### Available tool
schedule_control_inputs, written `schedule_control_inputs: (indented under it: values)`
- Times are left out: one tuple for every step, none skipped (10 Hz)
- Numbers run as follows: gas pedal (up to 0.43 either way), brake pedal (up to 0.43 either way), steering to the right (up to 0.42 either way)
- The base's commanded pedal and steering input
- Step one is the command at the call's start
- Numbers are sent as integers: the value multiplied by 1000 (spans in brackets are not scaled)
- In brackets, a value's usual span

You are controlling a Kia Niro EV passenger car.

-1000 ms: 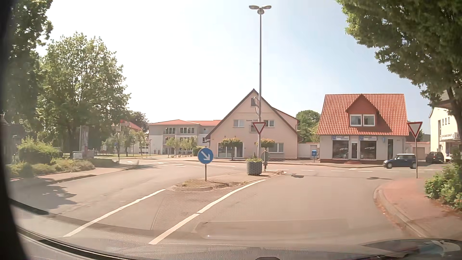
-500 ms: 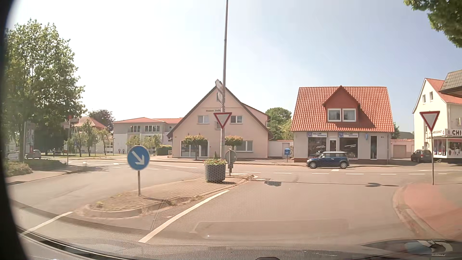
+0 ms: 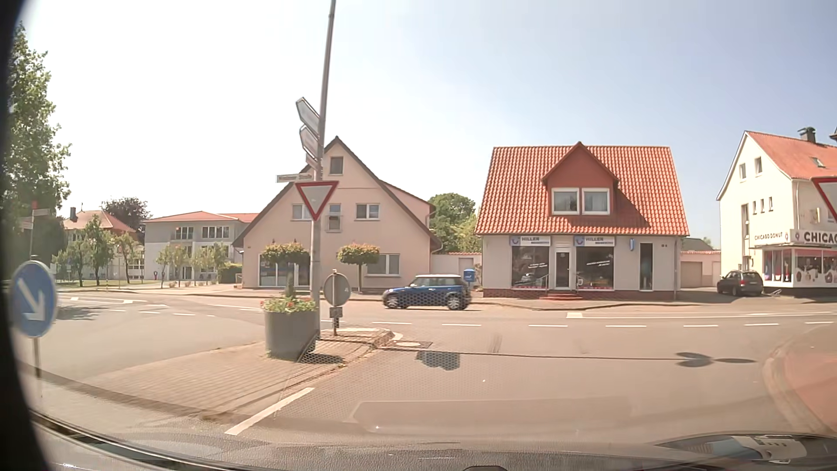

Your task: Follow the waypoints while adhering to traffic rules and regulations

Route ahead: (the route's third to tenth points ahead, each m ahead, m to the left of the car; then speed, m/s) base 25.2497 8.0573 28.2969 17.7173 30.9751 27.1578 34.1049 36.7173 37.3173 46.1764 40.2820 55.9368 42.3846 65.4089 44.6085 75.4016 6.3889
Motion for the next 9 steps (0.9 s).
schedule_control_inputs:
  values:
    - [0,183,135]
    - [0,171,134]
    - [0,165,130]
    - [0,171,122]
    - [0,177,114]
    - [0,201,100]
    - [0,207,80]
    - [0,232,50]
    - [0,256,26]
